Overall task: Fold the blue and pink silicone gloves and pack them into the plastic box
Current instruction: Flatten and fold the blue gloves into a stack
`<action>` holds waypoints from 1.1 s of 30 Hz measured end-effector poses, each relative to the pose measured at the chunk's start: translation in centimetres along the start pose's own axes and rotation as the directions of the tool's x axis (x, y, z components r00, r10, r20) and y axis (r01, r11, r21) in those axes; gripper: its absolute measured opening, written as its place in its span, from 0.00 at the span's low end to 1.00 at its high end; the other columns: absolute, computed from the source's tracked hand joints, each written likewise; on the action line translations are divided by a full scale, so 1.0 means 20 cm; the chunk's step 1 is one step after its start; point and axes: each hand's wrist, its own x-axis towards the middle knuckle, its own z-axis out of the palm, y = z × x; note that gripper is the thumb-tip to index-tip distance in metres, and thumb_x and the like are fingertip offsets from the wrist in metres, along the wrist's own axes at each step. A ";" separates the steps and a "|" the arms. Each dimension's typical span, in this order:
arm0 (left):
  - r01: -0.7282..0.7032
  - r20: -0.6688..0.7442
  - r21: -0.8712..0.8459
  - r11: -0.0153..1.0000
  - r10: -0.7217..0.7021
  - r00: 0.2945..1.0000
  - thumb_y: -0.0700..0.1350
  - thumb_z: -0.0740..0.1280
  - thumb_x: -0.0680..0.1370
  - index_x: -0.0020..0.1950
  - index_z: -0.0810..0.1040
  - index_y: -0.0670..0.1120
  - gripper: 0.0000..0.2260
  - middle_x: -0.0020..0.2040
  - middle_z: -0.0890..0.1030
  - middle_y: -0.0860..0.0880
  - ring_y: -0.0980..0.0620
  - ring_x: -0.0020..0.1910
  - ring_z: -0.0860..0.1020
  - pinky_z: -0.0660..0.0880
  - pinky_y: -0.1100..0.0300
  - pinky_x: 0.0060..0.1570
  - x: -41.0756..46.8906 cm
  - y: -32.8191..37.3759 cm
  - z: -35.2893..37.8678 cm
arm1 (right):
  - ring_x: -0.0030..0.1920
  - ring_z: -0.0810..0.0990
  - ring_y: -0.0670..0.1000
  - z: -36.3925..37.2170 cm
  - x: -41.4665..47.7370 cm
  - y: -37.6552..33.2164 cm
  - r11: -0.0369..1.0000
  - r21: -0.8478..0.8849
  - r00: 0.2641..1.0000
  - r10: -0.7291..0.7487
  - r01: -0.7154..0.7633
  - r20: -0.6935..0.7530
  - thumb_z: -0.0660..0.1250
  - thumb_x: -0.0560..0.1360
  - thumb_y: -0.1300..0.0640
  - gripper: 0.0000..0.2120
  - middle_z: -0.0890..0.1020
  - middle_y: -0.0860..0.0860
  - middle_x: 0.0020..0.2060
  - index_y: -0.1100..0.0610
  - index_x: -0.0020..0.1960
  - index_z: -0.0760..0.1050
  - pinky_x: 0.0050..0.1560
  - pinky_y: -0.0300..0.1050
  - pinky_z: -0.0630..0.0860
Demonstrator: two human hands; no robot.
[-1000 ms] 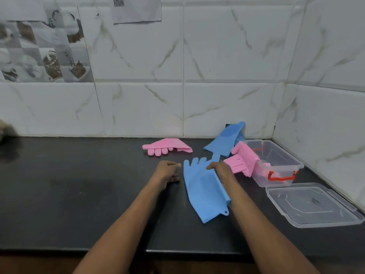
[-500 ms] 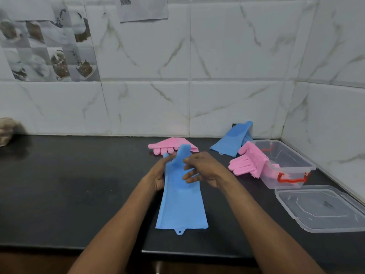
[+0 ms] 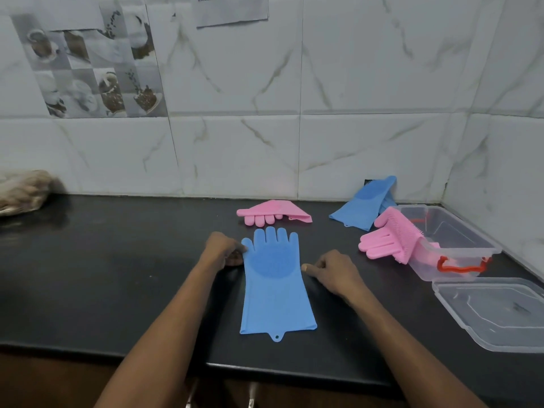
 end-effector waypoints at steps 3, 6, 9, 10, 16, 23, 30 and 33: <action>-0.074 -0.005 0.060 0.996 0.074 0.997 0.29 0.74 0.70 0.45 0.78 0.32 0.07 0.44 0.83 0.36 0.41 0.42 0.83 0.82 0.52 0.42 0.00 0.01 0.04 | 0.26 0.67 0.50 0.08 0.01 -0.05 0.996 -0.091 1.000 0.002 -0.002 -0.007 0.69 0.74 0.43 0.22 0.68 0.49 0.26 0.53 0.31 0.63 0.30 0.43 0.64; -0.167 -0.057 0.151 0.974 0.177 0.983 0.31 0.74 0.70 0.42 0.80 0.40 0.07 0.40 0.78 0.40 0.47 0.37 0.76 0.79 0.52 0.43 0.01 0.00 0.11 | 0.29 0.70 0.49 0.13 0.00 -0.08 0.992 -0.123 1.000 0.014 -0.017 -0.023 0.67 0.75 0.50 0.16 0.71 0.49 0.30 0.54 0.34 0.65 0.29 0.42 0.66; -0.193 -0.111 0.130 0.973 0.208 0.972 0.35 0.76 0.70 0.42 0.80 0.34 0.07 0.42 0.83 0.40 0.46 0.36 0.78 0.81 0.49 0.46 0.03 -0.05 0.13 | 0.29 0.70 0.49 0.13 -0.01 -0.06 0.989 -0.142 0.996 0.025 -0.037 -0.089 0.66 0.74 0.52 0.14 0.72 0.49 0.30 0.54 0.34 0.65 0.27 0.42 0.63; -0.207 -0.130 0.114 0.972 0.222 0.966 0.35 0.77 0.69 0.43 0.82 0.34 0.08 0.43 0.84 0.40 0.45 0.37 0.80 0.81 0.50 0.45 0.03 -0.07 0.13 | 0.29 0.70 0.49 0.12 -0.01 -0.05 0.988 -0.152 0.995 0.021 -0.036 -0.098 0.65 0.73 0.52 0.14 0.72 0.49 0.31 0.54 0.34 0.65 0.27 0.42 0.63; -0.463 -0.235 0.376 0.803 0.566 0.791 0.38 0.73 0.73 0.57 0.81 0.38 0.13 0.55 0.82 0.43 0.46 0.53 0.80 0.76 0.55 0.52 -0.03 -0.10 0.17 | 0.29 0.72 0.50 0.06 0.01 -0.03 1.000 -0.009 0.999 0.001 -0.001 0.046 0.73 0.72 0.49 0.17 0.75 0.51 0.28 0.56 0.32 0.70 0.33 0.43 0.68; -0.757 0.374 0.575 0.311 0.723 0.581 0.42 0.71 0.75 0.45 0.86 0.46 0.04 0.46 0.86 0.52 0.53 0.47 0.83 0.78 0.55 0.50 -0.01 -0.16 0.19 | 0.39 0.80 0.51 -0.17 0.26 0.02 0.986 -0.161 0.996 -0.050 0.039 -0.070 0.70 0.75 0.56 0.06 0.84 0.55 0.43 0.59 0.43 0.79 0.40 0.43 0.75; -0.787 0.348 0.486 0.381 0.741 0.574 0.43 0.72 0.75 0.50 0.86 0.48 0.05 0.47 0.84 0.57 0.59 0.48 0.81 0.77 0.61 0.51 0.03 -0.12 0.16 | 0.59 0.78 0.58 -0.29 0.78 0.09 0.882 -0.470 0.961 -0.106 -0.027 -0.255 0.57 0.79 0.67 0.13 0.79 0.60 0.59 0.65 0.62 0.74 0.57 0.48 0.74; -0.787 0.262 0.523 0.327 0.817 0.514 0.44 0.71 0.76 0.51 0.86 0.47 0.06 0.47 0.83 0.55 0.56 0.47 0.79 0.75 0.62 0.47 0.05 -0.13 0.16 | 0.59 0.78 0.57 -0.26 0.91 0.18 0.849 -0.526 0.966 -0.089 -0.054 -0.242 0.57 0.80 0.65 0.13 0.79 0.59 0.59 0.63 0.63 0.73 0.58 0.48 0.75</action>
